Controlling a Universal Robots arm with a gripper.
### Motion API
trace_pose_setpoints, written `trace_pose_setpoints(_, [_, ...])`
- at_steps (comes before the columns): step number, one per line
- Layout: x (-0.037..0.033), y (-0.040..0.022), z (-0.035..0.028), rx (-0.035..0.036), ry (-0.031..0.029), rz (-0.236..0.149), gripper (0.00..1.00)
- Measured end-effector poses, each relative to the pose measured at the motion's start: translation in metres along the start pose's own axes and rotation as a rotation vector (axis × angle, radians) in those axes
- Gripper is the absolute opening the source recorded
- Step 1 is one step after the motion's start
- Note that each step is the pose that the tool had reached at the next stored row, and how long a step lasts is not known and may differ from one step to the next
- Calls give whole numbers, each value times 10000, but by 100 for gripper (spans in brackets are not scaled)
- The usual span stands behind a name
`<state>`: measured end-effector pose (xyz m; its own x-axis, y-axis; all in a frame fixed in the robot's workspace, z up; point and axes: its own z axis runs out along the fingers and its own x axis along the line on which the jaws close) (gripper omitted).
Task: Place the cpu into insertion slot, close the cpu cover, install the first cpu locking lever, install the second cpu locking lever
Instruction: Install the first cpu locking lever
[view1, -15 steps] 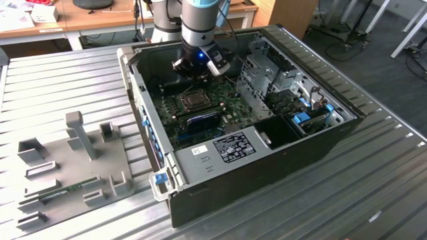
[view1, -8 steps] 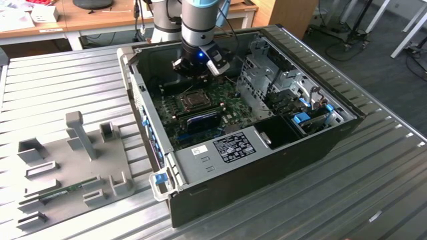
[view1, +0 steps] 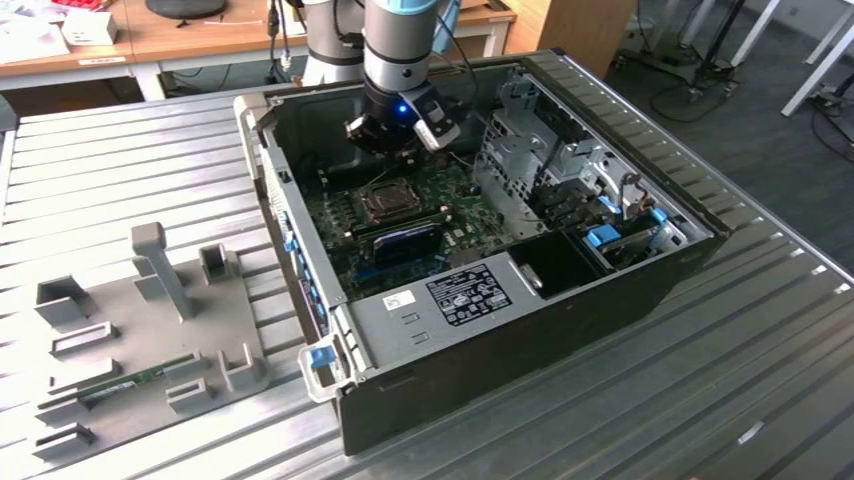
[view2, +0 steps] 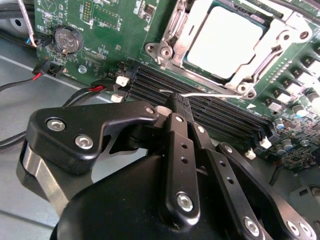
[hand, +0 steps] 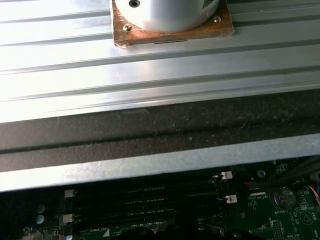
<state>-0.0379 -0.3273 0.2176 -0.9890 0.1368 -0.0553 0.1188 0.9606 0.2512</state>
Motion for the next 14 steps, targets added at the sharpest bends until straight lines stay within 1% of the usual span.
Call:
trace_pose_setpoints(8, [-15, -12, 27, 1, 1, 0, 10])
trace_pose_setpoints(14, [-28, -33, 61, 1, 0, 0, 10])
